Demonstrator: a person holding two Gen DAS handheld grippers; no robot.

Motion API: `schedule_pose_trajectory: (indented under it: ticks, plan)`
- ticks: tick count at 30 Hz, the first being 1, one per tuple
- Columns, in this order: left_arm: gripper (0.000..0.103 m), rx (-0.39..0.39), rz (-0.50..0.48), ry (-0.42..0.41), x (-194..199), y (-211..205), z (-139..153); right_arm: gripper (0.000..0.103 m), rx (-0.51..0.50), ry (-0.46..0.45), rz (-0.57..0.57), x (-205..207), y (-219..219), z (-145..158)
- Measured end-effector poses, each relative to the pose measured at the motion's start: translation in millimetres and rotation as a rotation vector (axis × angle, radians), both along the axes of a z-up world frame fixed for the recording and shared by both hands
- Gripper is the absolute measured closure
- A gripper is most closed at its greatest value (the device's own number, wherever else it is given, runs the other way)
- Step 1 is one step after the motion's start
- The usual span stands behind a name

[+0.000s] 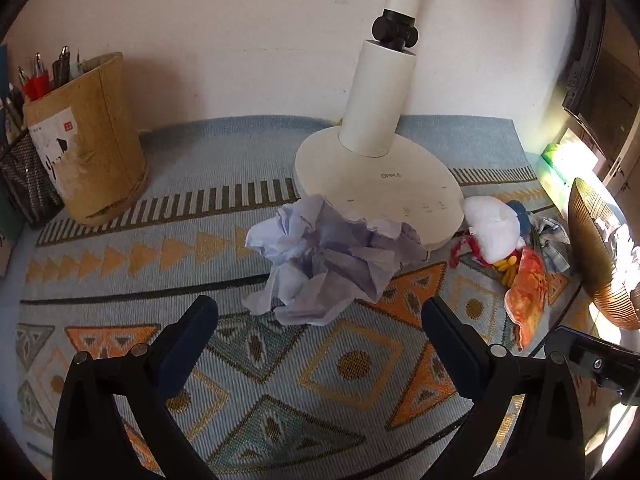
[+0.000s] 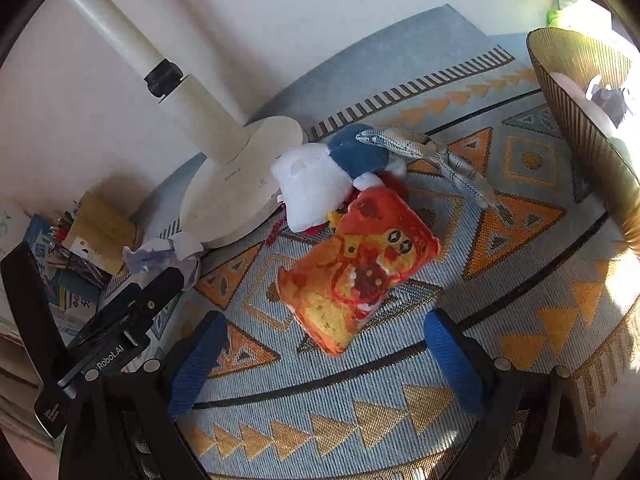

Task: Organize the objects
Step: 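Grasp the white paper ball with the left gripper while the right gripper grasps the orange snack bag, then lift the paper ball and snack bag off the rug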

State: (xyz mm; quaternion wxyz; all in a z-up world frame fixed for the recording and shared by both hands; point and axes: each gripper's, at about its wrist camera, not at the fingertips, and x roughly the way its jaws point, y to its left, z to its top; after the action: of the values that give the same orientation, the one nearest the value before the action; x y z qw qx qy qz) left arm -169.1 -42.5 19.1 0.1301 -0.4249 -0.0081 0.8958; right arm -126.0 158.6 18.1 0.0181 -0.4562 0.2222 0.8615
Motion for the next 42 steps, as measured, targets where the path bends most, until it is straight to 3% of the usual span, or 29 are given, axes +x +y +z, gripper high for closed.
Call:
schedule_pose_trajectory:
  ticks: [3,5,7,8,11,13,14,18,20,25,27,29,31,33,36,40,41,42]
  plan:
    - [0.002,0.000,0.000,0.031,-14,-1,-1,0.003,0.087,-0.005,-0.072,-8,-15,-1]
    - [0.011,0.026,-0.001,0.024,-18,-4,-3,0.007,0.170,-0.011,-0.097,-13,-25,-1]
    - [0.039,0.061,-0.051,0.024,-15,-4,-2,0.032,0.303,-0.021,-0.099,-14,-36,-2]
    - [0.042,0.060,-0.067,0.033,-12,-2,-1,0.036,0.344,-0.025,-0.088,-13,-38,-2]
    - [0.053,0.036,-0.073,0.064,-4,1,3,0.048,0.343,-0.013,-0.022,-4,-38,2]
    - [0.059,0.043,-0.056,0.065,1,0,5,0.066,0.311,0.018,0.062,10,-34,7]
    - [0.061,0.053,-0.050,0.057,5,-1,5,0.068,0.283,0.046,0.118,20,-32,11]
    - [0.065,0.064,-0.065,0.039,32,7,16,0.068,0.262,0.139,0.307,75,-16,28]
    - [0.065,0.096,-0.086,0.046,57,15,27,0.068,0.258,0.180,0.464,103,-10,32]
    - [0.065,0.207,-0.106,0.006,124,37,35,0.067,0.386,0.179,0.686,154,6,26]
    - [0.065,0.200,-0.078,0.007,143,49,28,0.058,0.436,0.128,0.671,147,21,10]
    - [0.065,0.197,-0.051,0.003,156,58,20,0.046,0.406,0.056,0.617,144,36,2]
    - [0.065,0.226,-0.045,-0.007,162,62,11,0.042,0.300,0.055,0.577,146,55,4]
    - [0.065,0.223,-0.025,-0.009,165,62,7,0.031,0.169,0.063,0.518,150,70,5]
    - [0.065,0.206,0.005,0.036,174,59,9,0.021,0.015,0.058,0.426,150,76,-3]
    - [0.065,0.214,0.018,0.079,179,56,12,0.020,0.105,0.048,0.350,142,56,-4]
    - [0.065,0.218,0.021,0.079,179,55,12,0.022,0.156,0.043,0.334,139,49,-3]
    - [0.065,0.225,0.024,0.079,179,53,12,0.035,0.219,0.039,0.319,136,43,-3]
